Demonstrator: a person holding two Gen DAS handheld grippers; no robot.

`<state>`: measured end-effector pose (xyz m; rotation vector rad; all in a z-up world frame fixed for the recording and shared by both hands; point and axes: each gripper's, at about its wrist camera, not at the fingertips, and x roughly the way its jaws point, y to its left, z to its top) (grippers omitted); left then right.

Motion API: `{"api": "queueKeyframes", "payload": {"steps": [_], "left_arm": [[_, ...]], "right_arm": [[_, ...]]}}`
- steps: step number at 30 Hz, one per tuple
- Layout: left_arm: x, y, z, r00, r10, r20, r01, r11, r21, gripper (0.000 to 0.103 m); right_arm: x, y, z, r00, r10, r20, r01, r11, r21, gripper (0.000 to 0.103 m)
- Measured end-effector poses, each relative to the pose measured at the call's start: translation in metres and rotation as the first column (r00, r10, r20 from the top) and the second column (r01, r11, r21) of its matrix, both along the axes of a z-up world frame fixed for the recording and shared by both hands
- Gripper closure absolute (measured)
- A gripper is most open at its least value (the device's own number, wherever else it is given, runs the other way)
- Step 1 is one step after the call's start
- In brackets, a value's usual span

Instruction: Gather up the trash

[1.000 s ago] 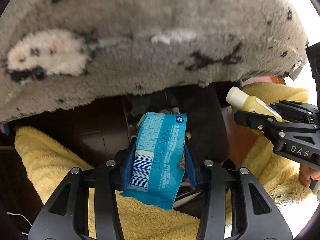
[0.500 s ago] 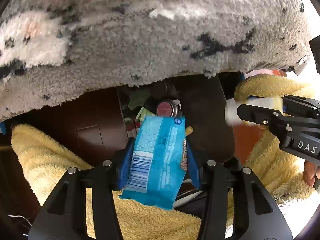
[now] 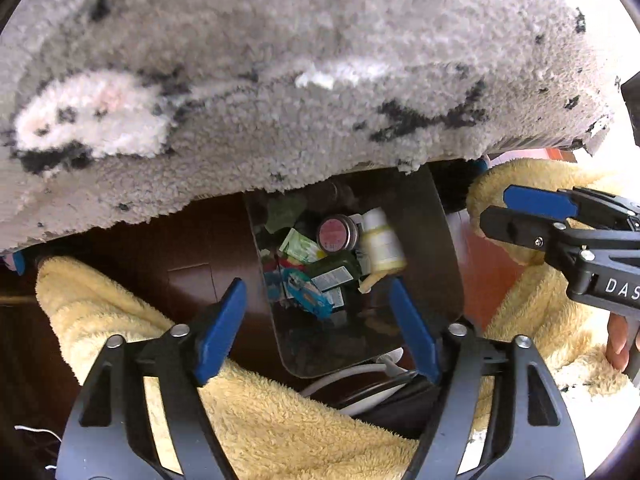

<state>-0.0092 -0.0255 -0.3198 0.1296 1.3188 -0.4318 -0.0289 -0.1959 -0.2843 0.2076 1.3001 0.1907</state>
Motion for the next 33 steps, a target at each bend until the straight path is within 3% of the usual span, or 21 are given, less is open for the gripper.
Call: {"api": "queueKeyframes", "payload": {"steps": [2,8,12,15,21,26,31,33], "left_arm": [[-0.003,0.004,0.008,1.000,0.001,0.017,-0.001,1.000,0.006,0.026],[-0.008,0.005,0.041,0.995,0.018,0.101,-0.018,1.000,0.004,0.010],[-0.008,0.010,0.074,0.983,0.035,0.179,-0.033,0.999,-0.017,0.008],[-0.008,0.012,0.109,0.960,0.049,0.275,-0.046,0.999,-0.018,0.008],[-0.004,0.020,0.183,0.886,0.115,0.449,-0.087,0.993,-0.082,0.008],[0.003,0.017,0.231,0.794,0.141,0.592,-0.082,0.989,-0.126,0.008],[0.018,0.016,0.263,0.723,0.184,0.666,-0.117,0.983,-0.144,0.008],[0.025,0.018,0.273,0.699,0.204,0.685,-0.133,0.979,-0.156,0.008]], "right_arm": [[-0.001,0.000,0.006,1.000,-0.004,0.018,0.004,1.000,-0.005,0.045],[-0.003,-0.002,0.042,0.993,-0.011,0.119,0.017,0.999,-0.051,0.013],[-0.002,-0.009,0.075,0.979,-0.026,0.201,0.042,0.996,-0.075,0.005],[-0.001,-0.019,0.108,0.958,-0.045,0.284,0.075,0.993,-0.095,0.004],[-0.005,-0.034,0.172,0.883,-0.081,0.462,0.148,0.983,-0.111,0.004],[-0.004,-0.043,0.214,0.799,-0.089,0.595,0.185,0.977,-0.103,0.004],[-0.001,-0.052,0.246,0.699,-0.075,0.711,0.201,0.975,-0.095,0.003],[0.003,-0.051,0.253,0.680,-0.084,0.729,0.224,0.970,-0.098,0.003]]}}
